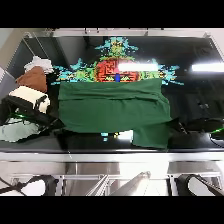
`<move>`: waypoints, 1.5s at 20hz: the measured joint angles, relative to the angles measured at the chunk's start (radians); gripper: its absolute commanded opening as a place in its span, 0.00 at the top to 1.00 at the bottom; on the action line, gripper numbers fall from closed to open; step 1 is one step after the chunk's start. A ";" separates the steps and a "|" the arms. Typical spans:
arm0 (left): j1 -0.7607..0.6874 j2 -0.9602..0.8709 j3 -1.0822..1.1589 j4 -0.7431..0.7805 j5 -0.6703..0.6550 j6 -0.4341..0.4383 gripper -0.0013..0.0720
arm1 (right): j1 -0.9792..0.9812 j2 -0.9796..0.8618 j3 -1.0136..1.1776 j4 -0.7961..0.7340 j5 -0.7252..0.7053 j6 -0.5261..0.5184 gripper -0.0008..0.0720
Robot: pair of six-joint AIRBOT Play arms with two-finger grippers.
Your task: Fold the shirts.
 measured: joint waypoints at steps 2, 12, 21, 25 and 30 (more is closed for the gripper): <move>0.039 0.047 0.014 0.013 0.040 0.000 0.95 | -0.072 0.037 0.000 -0.010 0.025 0.011 0.95; 0.086 0.027 0.145 0.010 0.108 0.035 0.95 | -0.050 0.030 0.058 0.164 -0.056 -0.050 0.95; -0.031 -0.476 0.758 -0.041 0.121 -0.009 0.95 | 0.211 -0.483 0.492 0.225 -0.346 -0.111 0.95; -0.052 -0.671 0.969 -0.041 0.177 -0.037 0.95 | 0.233 -0.618 0.584 0.209 -0.375 -0.118 0.95; -0.089 -0.792 1.094 -0.054 0.302 -0.055 0.01 | 0.234 -0.654 0.615 0.162 -0.364 -0.118 0.54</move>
